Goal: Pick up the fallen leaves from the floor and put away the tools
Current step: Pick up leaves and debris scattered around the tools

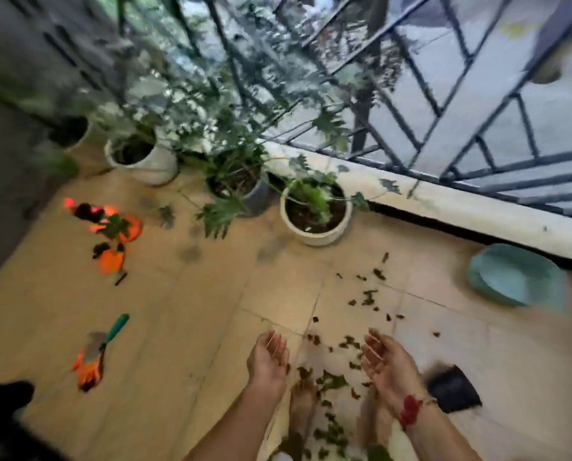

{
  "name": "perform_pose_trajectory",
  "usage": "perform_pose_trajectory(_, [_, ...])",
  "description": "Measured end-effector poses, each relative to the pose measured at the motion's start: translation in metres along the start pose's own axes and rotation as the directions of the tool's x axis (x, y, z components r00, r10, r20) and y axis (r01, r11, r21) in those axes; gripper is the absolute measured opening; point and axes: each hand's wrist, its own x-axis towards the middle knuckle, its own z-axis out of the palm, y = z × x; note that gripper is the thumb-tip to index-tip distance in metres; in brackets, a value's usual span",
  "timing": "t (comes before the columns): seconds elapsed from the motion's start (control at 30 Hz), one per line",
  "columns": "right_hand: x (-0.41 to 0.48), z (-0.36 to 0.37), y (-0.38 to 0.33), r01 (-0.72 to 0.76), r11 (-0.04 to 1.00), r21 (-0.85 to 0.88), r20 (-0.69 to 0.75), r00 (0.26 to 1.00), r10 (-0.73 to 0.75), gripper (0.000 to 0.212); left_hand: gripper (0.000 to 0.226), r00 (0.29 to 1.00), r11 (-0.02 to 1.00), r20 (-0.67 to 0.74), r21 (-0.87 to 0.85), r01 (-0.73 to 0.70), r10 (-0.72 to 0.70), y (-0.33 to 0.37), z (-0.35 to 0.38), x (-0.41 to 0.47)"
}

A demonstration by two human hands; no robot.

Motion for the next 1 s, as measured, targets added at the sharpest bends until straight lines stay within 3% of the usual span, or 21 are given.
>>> perform_pose_trajectory(0.23, [0.064,0.022,-0.015,-0.075,0.98,-0.183,0.092,0.991,0.093,0.014,0.012,0.991,0.975,-0.136,-0.218,-0.043,0.013,-0.015,-0.012,0.04])
perform_pose_trajectory(0.4, [0.101,0.007,-0.038,-0.068,0.943,-0.326,0.068,0.993,0.095,0.019,0.013,0.977,0.964,-0.214,-0.255,-0.074,0.018,-0.049,0.017,0.053])
perform_pose_trajectory(0.73, [0.173,-0.024,-0.087,0.052,0.877,-0.477,-0.05,0.995,-0.086,0.02,0.013,0.985,0.991,-0.162,0.127,-0.046,0.066,-0.103,0.057,0.114])
perform_pose_trajectory(0.83, [0.194,-0.032,-0.087,0.132,0.765,-0.631,-0.063,0.973,-0.22,0.018,0.013,0.987,0.974,-0.146,0.221,-0.04,0.074,-0.106,0.054,0.134])
perform_pose_trajectory(0.93, [0.213,-0.048,-0.083,0.208,0.562,-0.801,0.01,0.942,-0.335,0.016,0.012,0.99,0.942,-0.123,0.336,-0.025,0.07,-0.102,0.048,0.155])
perform_pose_trajectory(1.0, [0.224,-0.055,-0.081,0.213,0.482,-0.85,0.026,0.93,-0.365,0.016,0.01,0.99,0.916,-0.111,0.401,-0.037,0.089,-0.096,0.045,0.167])
